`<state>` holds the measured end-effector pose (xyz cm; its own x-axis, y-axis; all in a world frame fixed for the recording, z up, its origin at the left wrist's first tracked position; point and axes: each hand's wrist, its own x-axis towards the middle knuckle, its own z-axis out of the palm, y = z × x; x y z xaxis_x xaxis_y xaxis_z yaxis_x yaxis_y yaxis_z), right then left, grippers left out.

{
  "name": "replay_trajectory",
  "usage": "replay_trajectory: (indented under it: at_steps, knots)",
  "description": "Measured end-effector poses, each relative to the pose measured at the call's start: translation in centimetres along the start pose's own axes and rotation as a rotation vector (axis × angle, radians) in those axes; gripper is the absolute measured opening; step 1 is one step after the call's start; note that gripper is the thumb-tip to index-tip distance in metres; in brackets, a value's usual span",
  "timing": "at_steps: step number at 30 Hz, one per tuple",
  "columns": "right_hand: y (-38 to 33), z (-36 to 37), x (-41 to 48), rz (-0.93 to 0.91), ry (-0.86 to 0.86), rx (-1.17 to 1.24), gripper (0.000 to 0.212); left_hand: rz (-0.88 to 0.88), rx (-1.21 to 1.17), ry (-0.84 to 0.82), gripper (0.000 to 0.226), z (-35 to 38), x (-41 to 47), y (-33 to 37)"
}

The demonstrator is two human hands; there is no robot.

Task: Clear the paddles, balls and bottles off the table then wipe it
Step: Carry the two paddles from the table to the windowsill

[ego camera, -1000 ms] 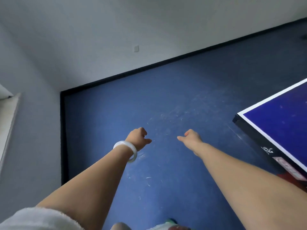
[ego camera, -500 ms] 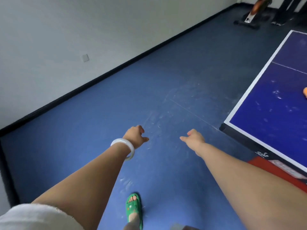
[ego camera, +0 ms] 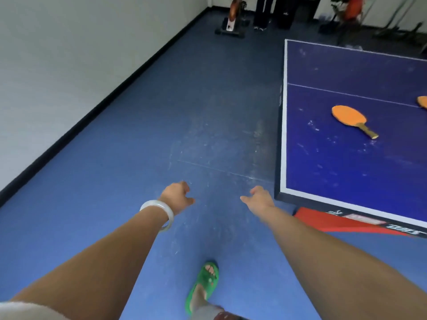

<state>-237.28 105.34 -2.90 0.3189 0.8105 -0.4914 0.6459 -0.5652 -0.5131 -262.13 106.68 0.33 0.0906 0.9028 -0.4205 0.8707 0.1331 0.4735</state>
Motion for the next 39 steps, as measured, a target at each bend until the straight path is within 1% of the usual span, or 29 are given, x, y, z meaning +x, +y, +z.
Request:
replay_trajectory:
  at_steps: [6,10,14,17,27,30,35,39]
  knots:
    - [-1.5,-4.7,5.8,0.106,0.106,0.109,0.051,0.134,0.076,-0.107,0.039,-1.7,9.3,5.7]
    - [-0.6,-8.3,7.9,0.21,0.204,0.188,0.046,0.272,0.127,-0.14,0.025,-2.2,14.0,10.0]
    - [1.7,-11.0,8.0,0.326,0.315,0.238,0.047,0.372,0.167,-0.198,0.031,-1.5,17.1,14.3]
    - [2.8,-12.2,7.7,0.398,0.351,0.285,0.044,0.439,0.156,-0.236,0.03,-1.2,18.6,16.9]
    - [4.5,-13.7,6.4,0.535,0.527,0.395,0.05,0.677,0.25,-0.375,0.036,0.9,22.0,23.6]
    - [6.1,-14.5,6.0,0.563,0.549,0.413,0.051,0.704,0.249,-0.396,0.039,2.8,21.7,26.2]
    - [10.5,-17.2,5.8,0.566,0.568,0.42,0.051,0.754,0.309,-0.429,0.042,7.7,19.7,32.3]
    - [16.3,-20.9,6.1,0.539,0.562,0.401,0.051,0.777,0.304,-0.426,0.042,12.9,17.4,38.5]
